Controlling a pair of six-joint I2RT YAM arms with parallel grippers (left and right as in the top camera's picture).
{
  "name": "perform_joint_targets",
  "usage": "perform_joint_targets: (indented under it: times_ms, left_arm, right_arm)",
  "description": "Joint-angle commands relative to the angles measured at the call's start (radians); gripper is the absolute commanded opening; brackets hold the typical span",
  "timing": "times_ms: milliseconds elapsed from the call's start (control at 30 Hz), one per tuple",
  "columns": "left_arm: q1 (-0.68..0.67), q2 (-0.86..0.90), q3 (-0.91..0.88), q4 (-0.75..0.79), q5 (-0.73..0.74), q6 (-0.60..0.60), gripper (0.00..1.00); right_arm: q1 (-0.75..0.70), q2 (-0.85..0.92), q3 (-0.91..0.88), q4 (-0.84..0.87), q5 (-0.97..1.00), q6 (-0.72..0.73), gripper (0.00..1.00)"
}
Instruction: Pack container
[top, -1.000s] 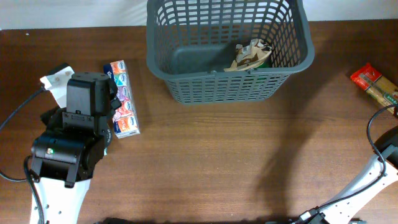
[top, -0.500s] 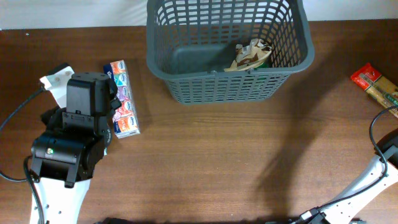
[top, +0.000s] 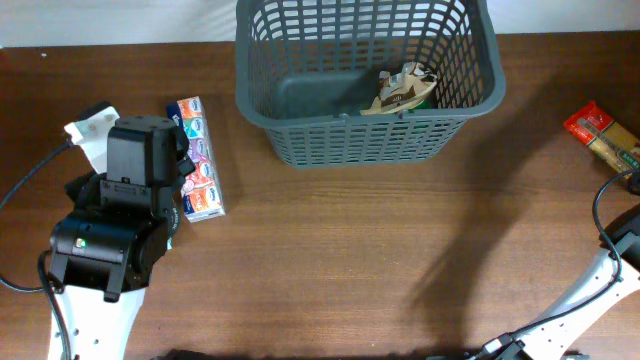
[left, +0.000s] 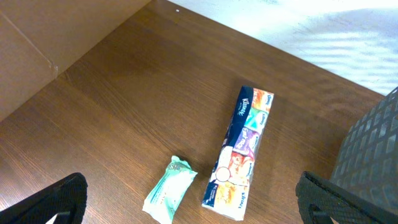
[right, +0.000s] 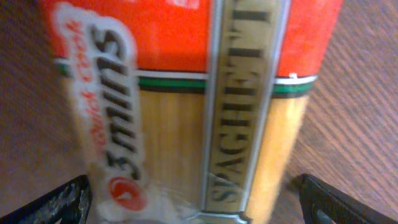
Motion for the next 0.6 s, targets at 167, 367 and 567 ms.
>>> perform_joint_targets:
  times_ms: [167,367,567]
  left_arm:
    - [0.006,-0.003,0.011,0.002,0.004,0.012,0.99]
    - [0.006,-0.003,0.011,0.002,0.004,0.012,0.99]
    - [0.006,-0.003,0.011,0.002,0.004,0.012,0.99]
  right_arm:
    - [-0.005,0.045,-0.008,-0.088,-0.021,0.016,0.99]
    - [-0.008,0.045,-0.008,-0.16,-0.071,0.06,0.99]
    - [-0.031,0.045,-0.008,-0.225,-0.162,0.092,0.99]
